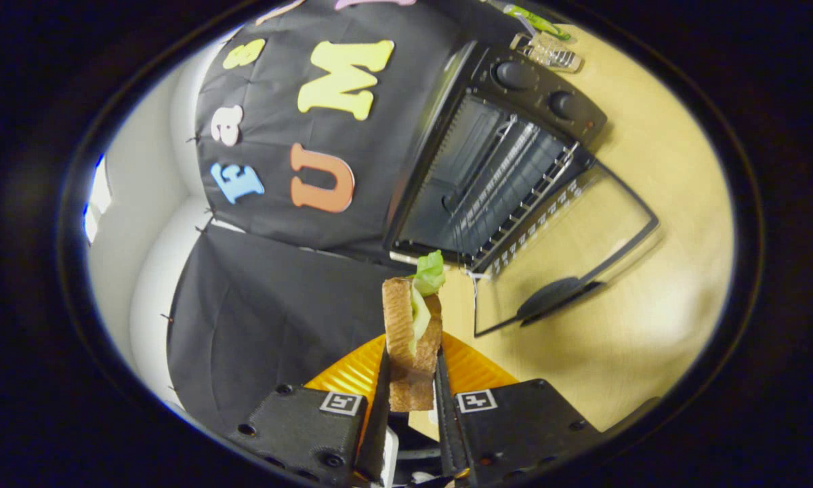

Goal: Open the toaster oven, put the food inside, and close the toaster oven door.

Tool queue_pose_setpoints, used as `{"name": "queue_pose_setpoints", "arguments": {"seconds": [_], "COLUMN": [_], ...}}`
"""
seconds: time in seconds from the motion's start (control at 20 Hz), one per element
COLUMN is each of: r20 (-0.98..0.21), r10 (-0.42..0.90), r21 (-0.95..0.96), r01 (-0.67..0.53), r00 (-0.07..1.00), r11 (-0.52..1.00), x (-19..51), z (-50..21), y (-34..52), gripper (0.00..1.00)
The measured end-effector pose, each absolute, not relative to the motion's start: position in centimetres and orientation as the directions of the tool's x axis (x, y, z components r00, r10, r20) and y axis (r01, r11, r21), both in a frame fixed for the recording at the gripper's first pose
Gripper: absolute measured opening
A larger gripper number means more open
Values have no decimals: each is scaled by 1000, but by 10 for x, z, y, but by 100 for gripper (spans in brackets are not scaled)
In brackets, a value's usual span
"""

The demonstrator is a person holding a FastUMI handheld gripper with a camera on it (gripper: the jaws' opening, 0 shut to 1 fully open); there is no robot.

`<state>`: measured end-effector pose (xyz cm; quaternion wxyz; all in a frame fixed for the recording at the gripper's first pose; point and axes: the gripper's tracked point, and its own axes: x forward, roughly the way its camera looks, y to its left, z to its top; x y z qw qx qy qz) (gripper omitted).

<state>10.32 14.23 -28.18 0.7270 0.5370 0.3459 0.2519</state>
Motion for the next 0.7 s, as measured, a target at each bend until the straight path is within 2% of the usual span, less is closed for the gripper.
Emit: {"name": "queue_pose_setpoints", "arguments": {"seconds": [0.1,0.25,0.6,0.7], "r20": [-198,-218,-339,-335], "r10": [695,599,356,326], "r21": [966,973,928,930], "r01": [17,126,247,256], "r00": [691,771,870,884], "r11": [258,191,280,263], "x": [121,155,225,233], "z": [-277,-292,-354,-353], "y": [125,111,98,101], "gripper": [37,37,37,37]}}
